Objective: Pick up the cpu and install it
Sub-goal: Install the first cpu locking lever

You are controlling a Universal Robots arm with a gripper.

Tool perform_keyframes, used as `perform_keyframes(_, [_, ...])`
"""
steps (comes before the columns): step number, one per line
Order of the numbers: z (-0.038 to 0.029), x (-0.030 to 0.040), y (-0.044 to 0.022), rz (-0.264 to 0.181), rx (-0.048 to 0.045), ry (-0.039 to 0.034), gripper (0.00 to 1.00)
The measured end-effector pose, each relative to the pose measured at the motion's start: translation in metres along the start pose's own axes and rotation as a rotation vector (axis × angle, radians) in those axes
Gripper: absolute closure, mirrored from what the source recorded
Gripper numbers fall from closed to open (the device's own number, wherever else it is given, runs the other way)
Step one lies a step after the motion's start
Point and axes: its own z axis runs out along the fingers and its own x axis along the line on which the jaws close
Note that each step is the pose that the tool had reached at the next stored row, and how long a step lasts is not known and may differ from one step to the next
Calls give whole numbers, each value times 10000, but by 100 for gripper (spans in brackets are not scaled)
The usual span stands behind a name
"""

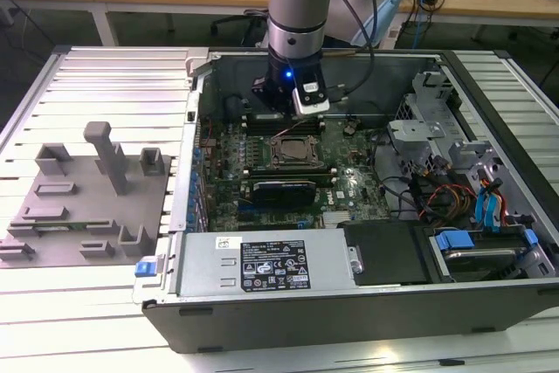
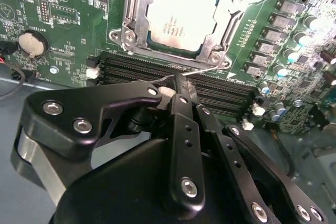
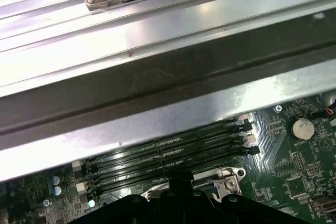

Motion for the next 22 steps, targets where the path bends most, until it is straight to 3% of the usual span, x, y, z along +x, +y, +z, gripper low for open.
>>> perform_keyframes(7, [27,-22,4,795,-2,-114,89])
perform_keyframes(15, [67,-33,3,1052,-7,-153,89])
perform_keyframes(22, [110,-44,-1,1874,-13,-273,89])
